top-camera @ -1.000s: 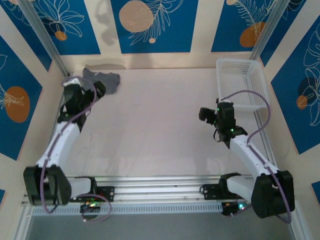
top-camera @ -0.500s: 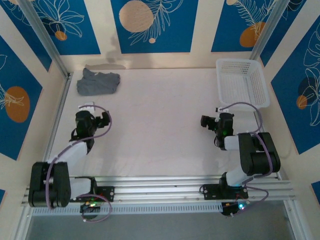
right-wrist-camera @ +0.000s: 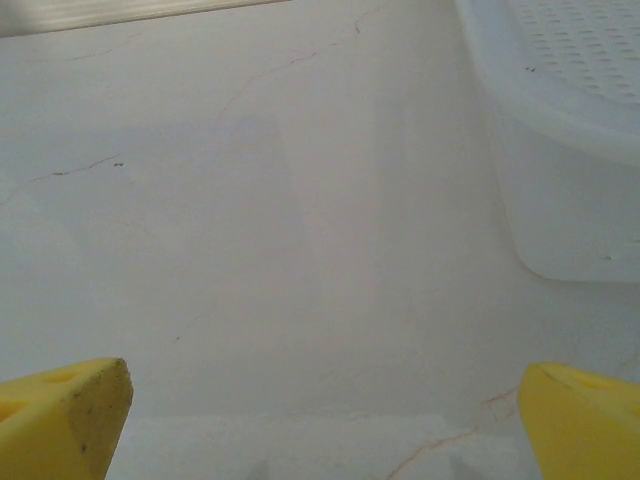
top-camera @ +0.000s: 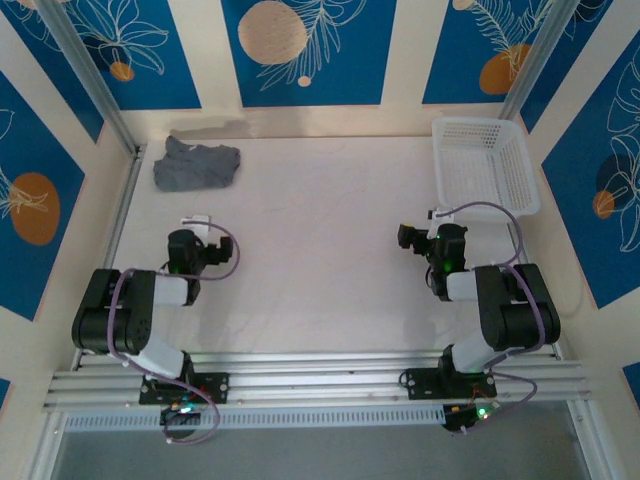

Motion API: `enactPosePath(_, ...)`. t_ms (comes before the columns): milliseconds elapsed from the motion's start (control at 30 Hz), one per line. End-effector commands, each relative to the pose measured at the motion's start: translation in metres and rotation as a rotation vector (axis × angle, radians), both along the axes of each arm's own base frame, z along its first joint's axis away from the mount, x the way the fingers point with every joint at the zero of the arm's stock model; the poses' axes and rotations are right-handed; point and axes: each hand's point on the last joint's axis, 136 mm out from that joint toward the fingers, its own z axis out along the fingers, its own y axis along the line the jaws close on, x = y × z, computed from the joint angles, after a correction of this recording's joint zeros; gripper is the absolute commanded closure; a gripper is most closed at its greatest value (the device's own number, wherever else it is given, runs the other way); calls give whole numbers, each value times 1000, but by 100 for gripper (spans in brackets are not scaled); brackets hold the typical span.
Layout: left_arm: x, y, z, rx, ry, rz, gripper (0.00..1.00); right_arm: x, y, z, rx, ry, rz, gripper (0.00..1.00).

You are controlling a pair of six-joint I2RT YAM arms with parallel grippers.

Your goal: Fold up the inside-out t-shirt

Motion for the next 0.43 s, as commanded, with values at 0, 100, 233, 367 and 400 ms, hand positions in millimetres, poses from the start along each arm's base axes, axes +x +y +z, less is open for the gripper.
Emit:
enactPosePath(0,10,-9,21,7,-79,-42,1,9,0,18,-11,-63,14,1)
enactPosePath(100,10,-9,21,7,-76,-43,1,9,0,18,-10,-63,15,1)
enactPosePath(233,10,-9,21,7,-76,-44,1,10,0,17,-11,-56,15,1)
enactPosePath(367,10,-9,21,6,-76,-44,1,9,0,18,-7,-63,18,1)
enactPosePath(400,10,-9,21,6,-75,-44,1,9,0,18,-9,-65,19,1)
